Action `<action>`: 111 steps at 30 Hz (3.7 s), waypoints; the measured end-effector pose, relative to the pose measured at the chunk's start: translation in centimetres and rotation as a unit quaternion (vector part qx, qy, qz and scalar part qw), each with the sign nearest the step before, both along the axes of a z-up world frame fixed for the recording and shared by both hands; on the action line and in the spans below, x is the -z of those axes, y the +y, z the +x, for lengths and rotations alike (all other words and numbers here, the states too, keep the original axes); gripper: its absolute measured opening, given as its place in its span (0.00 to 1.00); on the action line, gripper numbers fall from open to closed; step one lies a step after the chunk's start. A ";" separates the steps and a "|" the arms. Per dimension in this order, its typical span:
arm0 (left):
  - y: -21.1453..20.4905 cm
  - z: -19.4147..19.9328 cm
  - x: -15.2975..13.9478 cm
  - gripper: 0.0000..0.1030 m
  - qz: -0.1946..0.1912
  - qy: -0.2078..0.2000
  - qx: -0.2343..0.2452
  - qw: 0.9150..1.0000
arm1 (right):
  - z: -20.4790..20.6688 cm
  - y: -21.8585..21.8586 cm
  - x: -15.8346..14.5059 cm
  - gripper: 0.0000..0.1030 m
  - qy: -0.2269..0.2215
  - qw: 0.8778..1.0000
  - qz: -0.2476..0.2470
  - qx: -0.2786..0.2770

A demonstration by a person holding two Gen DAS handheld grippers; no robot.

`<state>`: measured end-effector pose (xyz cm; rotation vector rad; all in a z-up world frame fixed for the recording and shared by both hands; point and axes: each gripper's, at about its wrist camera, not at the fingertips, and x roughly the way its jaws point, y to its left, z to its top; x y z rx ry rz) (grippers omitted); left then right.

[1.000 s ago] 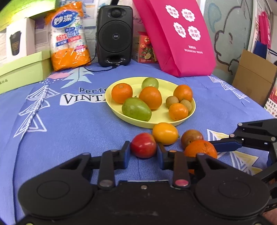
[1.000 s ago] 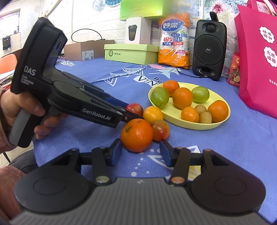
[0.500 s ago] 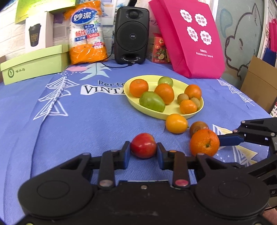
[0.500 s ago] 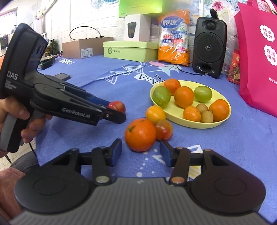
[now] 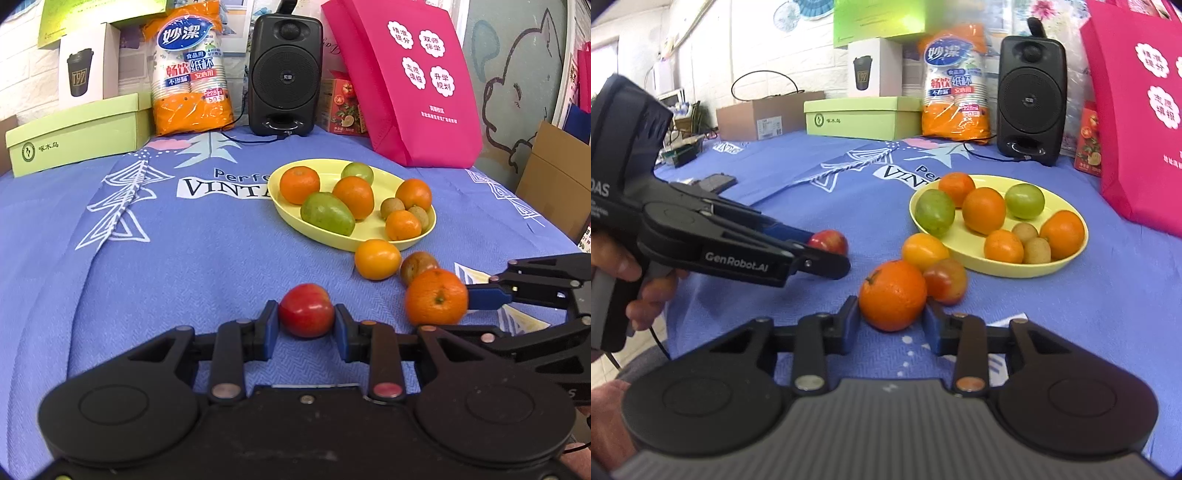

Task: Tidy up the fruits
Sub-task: 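Carry the tomato and orange onto the yellow plate and open both grippers, then move both grippers back from the plate to the last fruits, then grasp a yellow tangerine with the left gripper while the right gripper grasps a red tomato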

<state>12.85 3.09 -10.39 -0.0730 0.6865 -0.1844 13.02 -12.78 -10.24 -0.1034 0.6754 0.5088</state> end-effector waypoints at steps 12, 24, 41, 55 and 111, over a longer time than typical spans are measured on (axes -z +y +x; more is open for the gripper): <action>-0.5 -0.3 -0.6 0.30 0.006 0.005 0.004 1.000 | -2.1 -2.5 -1.0 0.34 -0.007 1.000 0.003 0.024; -1.0 0.8 -1.9 0.30 0.008 -0.006 0.029 1.000 | -0.7 -4.6 -2.2 0.34 -0.029 0.998 -0.004 0.048; -3.4 15.0 -5.0 0.30 0.019 -0.002 0.014 1.000 | 10.9 -4.9 -3.1 0.34 -0.034 0.997 -0.046 0.059; -3.6 20.7 -3.4 0.61 0.064 0.023 -0.006 0.998 | 14.2 -4.0 -2.1 0.35 -0.027 0.996 -0.072 0.055; -5.0 4.3 -0.2 0.70 0.004 0.001 0.016 1.000 | 0.5 -4.7 -0.1 0.29 -0.006 0.998 -0.028 0.048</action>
